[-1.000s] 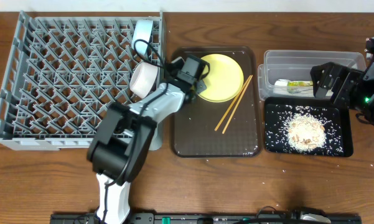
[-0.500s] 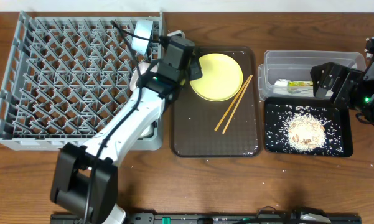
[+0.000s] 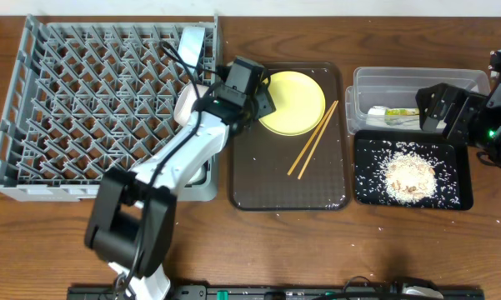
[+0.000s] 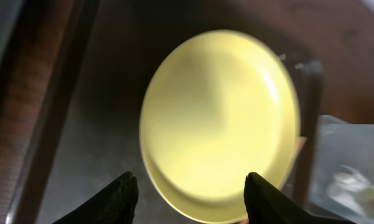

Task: Sort waste into correct bins and load items into the dishwasher
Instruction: 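Lift the yellow plate edge with the left gripper toward the rack, then carry the yellow plate into the rack's back row and stand it upright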

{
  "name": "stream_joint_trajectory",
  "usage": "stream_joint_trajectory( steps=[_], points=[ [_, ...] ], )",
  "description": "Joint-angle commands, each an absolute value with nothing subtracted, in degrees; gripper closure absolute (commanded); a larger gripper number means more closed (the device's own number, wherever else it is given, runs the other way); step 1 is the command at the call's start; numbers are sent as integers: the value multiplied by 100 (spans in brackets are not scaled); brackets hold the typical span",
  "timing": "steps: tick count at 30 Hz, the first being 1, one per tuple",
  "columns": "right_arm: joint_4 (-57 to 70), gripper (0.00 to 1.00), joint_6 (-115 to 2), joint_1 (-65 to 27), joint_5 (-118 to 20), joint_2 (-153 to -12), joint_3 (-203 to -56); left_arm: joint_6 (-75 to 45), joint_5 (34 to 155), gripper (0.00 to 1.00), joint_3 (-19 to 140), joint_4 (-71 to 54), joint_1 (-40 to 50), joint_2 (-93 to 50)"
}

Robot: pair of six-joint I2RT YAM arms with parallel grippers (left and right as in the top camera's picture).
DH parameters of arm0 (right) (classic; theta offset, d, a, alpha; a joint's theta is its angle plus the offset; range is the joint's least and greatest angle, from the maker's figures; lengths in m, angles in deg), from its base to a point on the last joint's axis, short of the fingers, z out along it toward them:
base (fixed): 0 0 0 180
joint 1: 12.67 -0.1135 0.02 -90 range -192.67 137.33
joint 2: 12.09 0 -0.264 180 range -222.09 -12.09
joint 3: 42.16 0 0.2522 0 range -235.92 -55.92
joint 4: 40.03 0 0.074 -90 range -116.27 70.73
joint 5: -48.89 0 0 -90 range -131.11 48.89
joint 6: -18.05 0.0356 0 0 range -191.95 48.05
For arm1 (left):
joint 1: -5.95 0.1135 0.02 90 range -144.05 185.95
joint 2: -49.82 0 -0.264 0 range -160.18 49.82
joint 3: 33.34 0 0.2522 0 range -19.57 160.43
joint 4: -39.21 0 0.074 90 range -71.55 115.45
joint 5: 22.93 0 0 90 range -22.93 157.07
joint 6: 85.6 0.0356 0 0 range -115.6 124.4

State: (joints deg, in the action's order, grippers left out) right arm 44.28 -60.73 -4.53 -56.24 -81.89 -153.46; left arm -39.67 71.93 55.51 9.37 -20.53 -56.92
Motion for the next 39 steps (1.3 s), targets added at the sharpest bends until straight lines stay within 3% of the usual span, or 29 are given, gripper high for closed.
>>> stream_joint_trajectory(
  steps=[1,18,26,33,35,39],
  points=[
    [4428,1,-6132,-405,-5591,-8184,-15359,-4424,7292,44,5567,920,-2049,-6000],
    [4428,1,-6132,-405,-5591,-8184,-15359,-4846,7611,44,5567,1434,-2049,-6921],
    [4428,1,-6132,-405,-5591,-8184,-15359,-4843,7602,55,5567,1650,-2049,-7061],
    [4428,1,-6132,-405,-5591,-8184,-15359,-4843,7600,57,5567,1707,-2049,-7299],
    [4428,1,-6132,-405,-5591,-8184,-15359,-4846,7604,62,5567,1729,-2049,-7388],
    [4428,1,-6132,-405,-5591,-8184,-15359,-4843,7539,89,5567,1742,-2049,-7463]
  ],
)
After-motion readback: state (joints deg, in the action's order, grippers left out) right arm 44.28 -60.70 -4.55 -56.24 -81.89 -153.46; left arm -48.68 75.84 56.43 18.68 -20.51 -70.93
